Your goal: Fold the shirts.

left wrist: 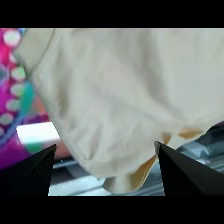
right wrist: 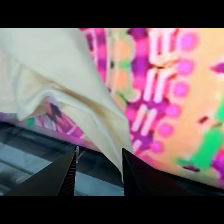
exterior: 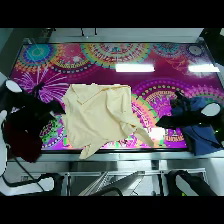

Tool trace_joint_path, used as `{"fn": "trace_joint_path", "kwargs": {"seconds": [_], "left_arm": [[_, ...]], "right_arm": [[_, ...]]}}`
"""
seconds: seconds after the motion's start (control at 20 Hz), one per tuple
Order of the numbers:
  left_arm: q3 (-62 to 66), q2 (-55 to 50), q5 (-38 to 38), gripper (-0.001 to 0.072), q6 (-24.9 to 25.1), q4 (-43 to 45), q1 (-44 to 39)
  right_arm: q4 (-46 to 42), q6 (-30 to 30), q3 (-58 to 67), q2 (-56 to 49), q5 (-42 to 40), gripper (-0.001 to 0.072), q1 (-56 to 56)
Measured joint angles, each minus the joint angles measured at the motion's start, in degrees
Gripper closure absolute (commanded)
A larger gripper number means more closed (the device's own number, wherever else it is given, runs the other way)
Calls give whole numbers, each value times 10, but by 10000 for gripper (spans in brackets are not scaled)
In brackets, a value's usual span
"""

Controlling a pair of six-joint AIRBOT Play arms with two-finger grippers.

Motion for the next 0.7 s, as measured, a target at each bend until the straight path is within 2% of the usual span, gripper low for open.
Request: {"fn": "trace_joint_path", "kwargs": {"seconds": [0.3, 0.35, 0.4, 0.6, 0.65, 0.7], "left_arm": [[-259, 127, 98, 4, 8, -2, -26], [-285, 138, 118, 4, 9, -10, -34], [-307, 145, 138, 4, 10, -19, -43], [-347, 139, 200, 5, 13, -59, -80], [-346, 129, 211, 85, 13, -69, -89], [-341, 116, 226, 297, 13, -73, -99]], "right_arm": [[-30, 29, -79, 33, 26, 376, -53], [-27, 28, -95, 35, 28, 258, -56], [-22, 25, -109, 36, 28, 180, -57], [5, 7, -160, 38, 8, 195, -56], [10, 2, -170, 37, -3, 195, -53], [15, -3, -177, 34, -18, 196, -48]]}}
